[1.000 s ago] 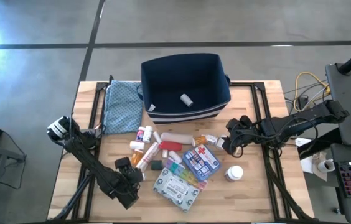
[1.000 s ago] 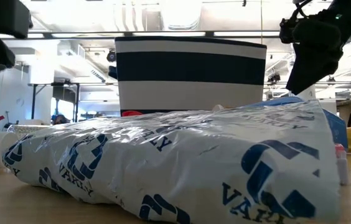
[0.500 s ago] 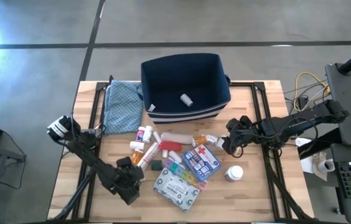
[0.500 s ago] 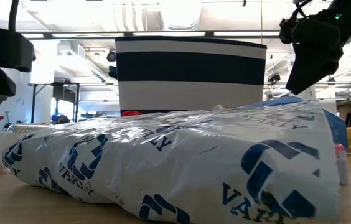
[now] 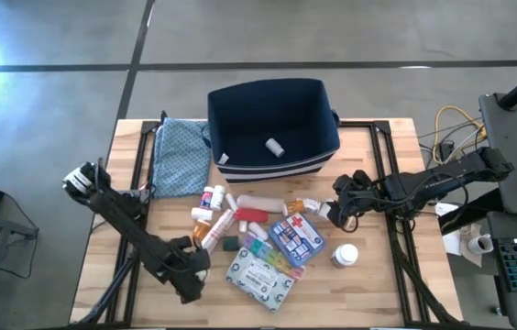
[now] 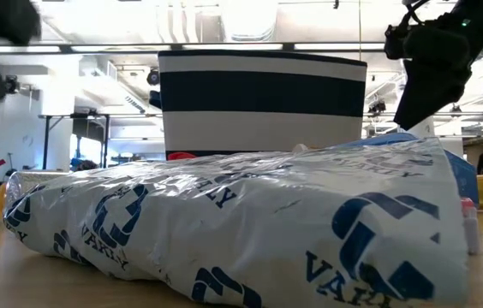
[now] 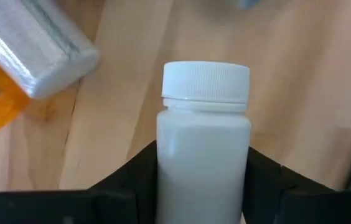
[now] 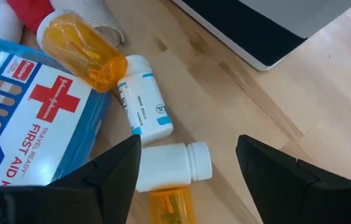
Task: Pick & place medical supplies in basket/bin
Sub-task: Put the white pill bottle into the blue bin
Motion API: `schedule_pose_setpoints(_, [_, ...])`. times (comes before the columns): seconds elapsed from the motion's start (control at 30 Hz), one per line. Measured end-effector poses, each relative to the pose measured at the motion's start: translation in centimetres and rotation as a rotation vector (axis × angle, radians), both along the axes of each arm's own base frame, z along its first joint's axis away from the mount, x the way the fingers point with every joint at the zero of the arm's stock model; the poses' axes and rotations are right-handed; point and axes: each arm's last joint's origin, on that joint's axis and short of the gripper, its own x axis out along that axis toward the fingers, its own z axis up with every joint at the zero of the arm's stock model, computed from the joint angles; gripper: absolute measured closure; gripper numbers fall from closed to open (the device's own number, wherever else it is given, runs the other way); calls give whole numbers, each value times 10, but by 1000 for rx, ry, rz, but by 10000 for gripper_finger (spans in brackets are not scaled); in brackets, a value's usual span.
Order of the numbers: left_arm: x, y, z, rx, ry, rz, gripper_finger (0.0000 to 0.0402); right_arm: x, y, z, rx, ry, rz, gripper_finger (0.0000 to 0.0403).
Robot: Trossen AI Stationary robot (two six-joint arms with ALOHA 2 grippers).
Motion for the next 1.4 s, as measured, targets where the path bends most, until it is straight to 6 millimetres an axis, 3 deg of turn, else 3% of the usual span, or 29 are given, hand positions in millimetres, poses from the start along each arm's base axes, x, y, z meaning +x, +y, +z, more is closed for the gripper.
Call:
schedule_pose_setpoints(0.1, [-4,8,43,-40,-98,21,254,0,0,0,-10,6,17,151])
schedule_pose_setpoints(0.2, [-8,29,83,19,-261,112,254,0,0,0,-19,10,32,153])
schedule_pose_setpoints(0.37, [-13,86,149,164,-632,348,255,0,0,0,-28,17,47,154])
schedule_pose_setpoints(0.57, [-9,157,219,346,-926,412,244,0,0,0,-37,22,61,154])
schedule_pose_setpoints(0.7, [17,209,233,479,-960,343,242,0,0,0,-26,15,44,154])
schedule_pose_setpoints(0.83, [47,267,219,536,-842,414,234,0,0,0,-11,6,20,156])
schedule_pose_setpoints(0.9, [61,284,210,556,-786,448,221,0,0,0,-1,0,5,156])
schedule_pose_setpoints(1.03, [77,293,201,574,-650,388,168,0,0,0,25,-18,-39,157])
schedule_pose_setpoints(1.13, [80,292,206,627,-537,354,120,0,0,0,48,-33,-77,156])
schedule_pose_setpoints(1.27, [65,278,223,657,-390,313,73,0,0,0,53,-37,-86,156])
schedule_pose_setpoints(1.4, [36,245,239,554,-304,340,62,0,0,0,41,-28,-67,157])
